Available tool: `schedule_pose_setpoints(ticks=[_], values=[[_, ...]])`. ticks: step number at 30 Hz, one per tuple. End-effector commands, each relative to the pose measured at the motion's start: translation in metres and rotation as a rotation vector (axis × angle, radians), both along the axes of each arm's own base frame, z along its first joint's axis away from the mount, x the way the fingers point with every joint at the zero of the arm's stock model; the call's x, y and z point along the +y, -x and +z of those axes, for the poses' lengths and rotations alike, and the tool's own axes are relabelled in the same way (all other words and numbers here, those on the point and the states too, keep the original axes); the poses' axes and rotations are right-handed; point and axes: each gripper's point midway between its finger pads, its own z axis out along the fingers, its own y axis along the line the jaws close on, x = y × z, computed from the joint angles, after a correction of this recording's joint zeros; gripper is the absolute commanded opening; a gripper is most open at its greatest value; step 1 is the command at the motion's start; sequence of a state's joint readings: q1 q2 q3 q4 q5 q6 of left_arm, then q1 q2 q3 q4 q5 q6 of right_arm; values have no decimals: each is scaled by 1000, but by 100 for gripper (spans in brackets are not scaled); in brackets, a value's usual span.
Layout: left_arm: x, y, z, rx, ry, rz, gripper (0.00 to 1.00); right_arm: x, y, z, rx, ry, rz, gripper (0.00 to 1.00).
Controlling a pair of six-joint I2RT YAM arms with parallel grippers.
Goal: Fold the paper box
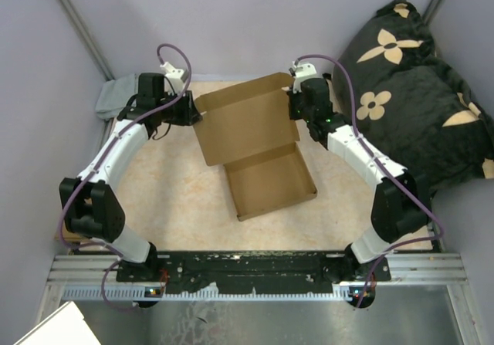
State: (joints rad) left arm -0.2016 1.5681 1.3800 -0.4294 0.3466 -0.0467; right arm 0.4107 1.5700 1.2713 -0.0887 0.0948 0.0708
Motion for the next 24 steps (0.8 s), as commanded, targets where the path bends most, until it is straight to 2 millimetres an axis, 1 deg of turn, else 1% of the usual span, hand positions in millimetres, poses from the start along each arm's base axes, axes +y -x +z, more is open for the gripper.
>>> schedule_pose_setpoints(ticks=[1,8,12,17,20,24], values=[[1,-7,0,-9,-29,-1,37,6,1,55,-153,-62,32,0],[0,-10,-6,-1,-34,-5,37,10,3,53,-145,-67,55,0],[9,-13,-5,-18,-73,33,38,9,3,50,-141,-62,53,0],[11,-14,-2,-27,-80,39,40,9,4,49,-138,-58,54,0],[9,-14,2,-29,-70,33,41,9,3,47,-132,-52,53,0],[11,-12,13,-57,-70,41,41,8,1,41,-114,-40,44,0]])
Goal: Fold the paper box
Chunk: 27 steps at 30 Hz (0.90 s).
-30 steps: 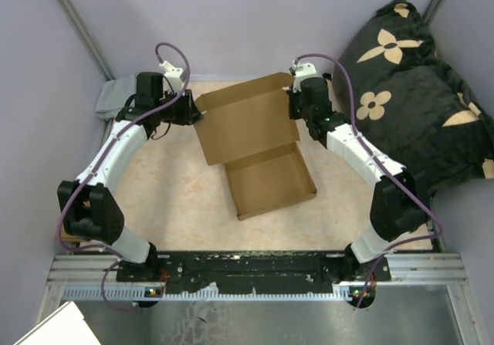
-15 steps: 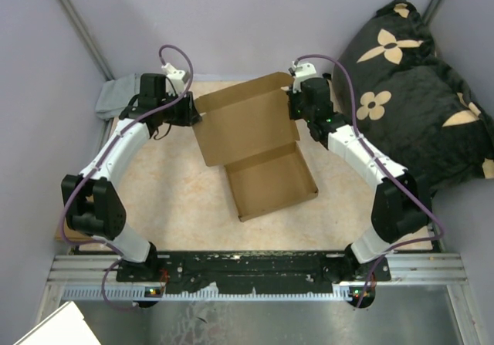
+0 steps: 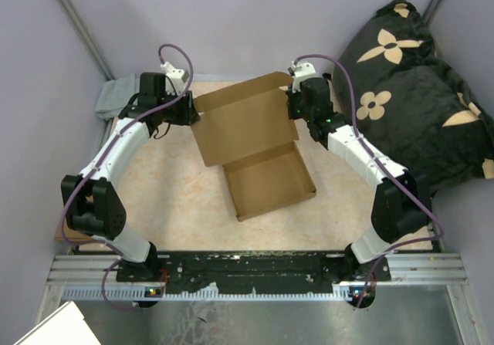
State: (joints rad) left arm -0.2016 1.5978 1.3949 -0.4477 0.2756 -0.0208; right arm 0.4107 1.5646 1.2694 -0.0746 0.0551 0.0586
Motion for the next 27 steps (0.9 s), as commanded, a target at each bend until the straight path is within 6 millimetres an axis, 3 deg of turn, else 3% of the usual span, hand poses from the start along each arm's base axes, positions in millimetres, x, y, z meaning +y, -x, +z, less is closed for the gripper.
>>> schedule_pose_setpoints(ticks=[1,11,19,27], values=[[0,-3,27,-78,-6,-6,41,2,-1,36,-98,-32,3,0],[-23,6,3,14,71,-117,33,4,1,41,-111,-43,21,0],[-37,6,16,34,124,-180,0,8,-1,35,-65,-33,32,0],[-38,-2,33,24,130,-172,0,9,1,30,-28,-28,35,1]])
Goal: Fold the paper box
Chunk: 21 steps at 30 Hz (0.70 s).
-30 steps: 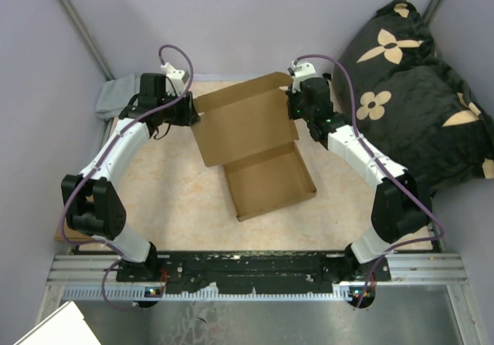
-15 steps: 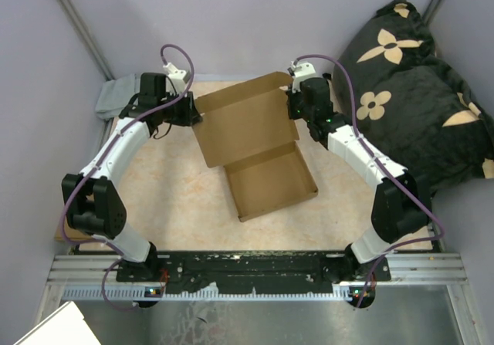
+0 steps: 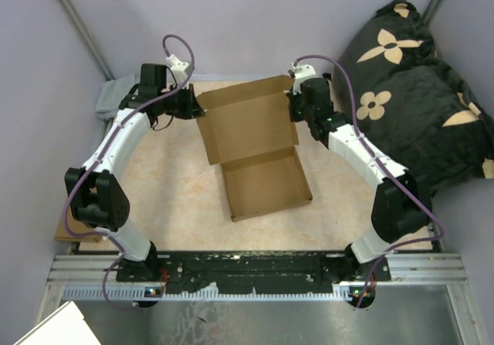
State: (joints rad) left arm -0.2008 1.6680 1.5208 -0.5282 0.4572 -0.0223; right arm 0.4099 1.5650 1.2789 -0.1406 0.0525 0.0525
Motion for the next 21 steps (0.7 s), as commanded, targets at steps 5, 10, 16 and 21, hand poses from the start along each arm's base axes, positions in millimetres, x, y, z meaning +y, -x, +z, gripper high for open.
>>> schedule_pose_setpoints(ticks=[5,10,16,21], values=[[-11,-11,41,-120,39,-44,0,14,-2,41,-39,-58,45,27],[-10,-16,68,-275,55,-44,0,6,1,47,1,-33,19,50],[-13,-4,92,-470,87,-90,0,-17,3,44,86,-28,-39,54],[-15,4,103,-554,102,-124,0,-25,7,36,133,-40,-12,53]])
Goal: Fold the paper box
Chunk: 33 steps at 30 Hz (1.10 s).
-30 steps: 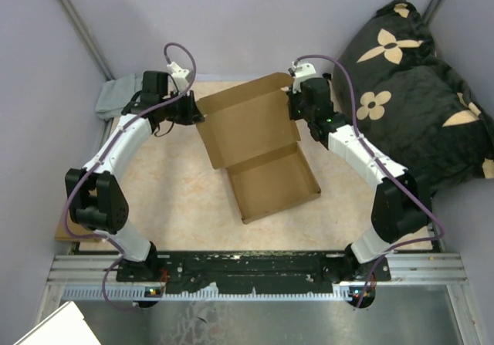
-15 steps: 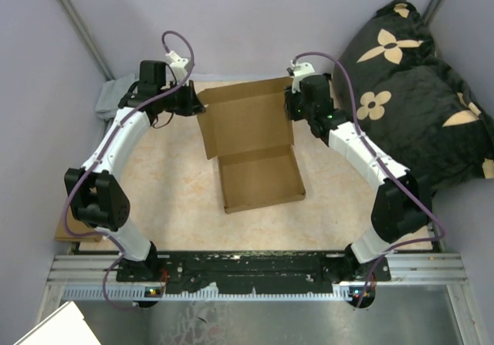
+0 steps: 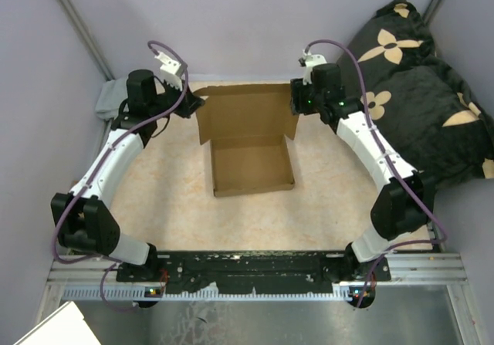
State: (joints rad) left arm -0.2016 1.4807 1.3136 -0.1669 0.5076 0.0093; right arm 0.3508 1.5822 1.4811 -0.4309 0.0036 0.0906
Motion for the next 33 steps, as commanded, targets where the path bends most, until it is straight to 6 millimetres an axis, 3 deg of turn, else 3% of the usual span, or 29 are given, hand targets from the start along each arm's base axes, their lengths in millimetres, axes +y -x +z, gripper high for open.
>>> schedule_pose_setpoints(ticks=[1,8,12,14,19,25,33], values=[[-10,2,45,-208,24,-70,0,-3,1,9,18,-25,30,53],[-14,7,37,-199,36,-106,0,7,-5,3,18,-21,95,49],[-12,6,32,-168,46,-80,0,18,-6,5,39,-76,111,20],[-10,4,28,-133,59,-43,0,21,-4,8,53,-112,101,13],[-4,-1,19,13,111,67,0,20,0,8,79,-166,35,8],[-11,7,13,139,221,146,0,22,13,6,35,-155,-8,7],[-8,-5,32,110,297,261,0,12,14,21,-82,-114,-132,4]])
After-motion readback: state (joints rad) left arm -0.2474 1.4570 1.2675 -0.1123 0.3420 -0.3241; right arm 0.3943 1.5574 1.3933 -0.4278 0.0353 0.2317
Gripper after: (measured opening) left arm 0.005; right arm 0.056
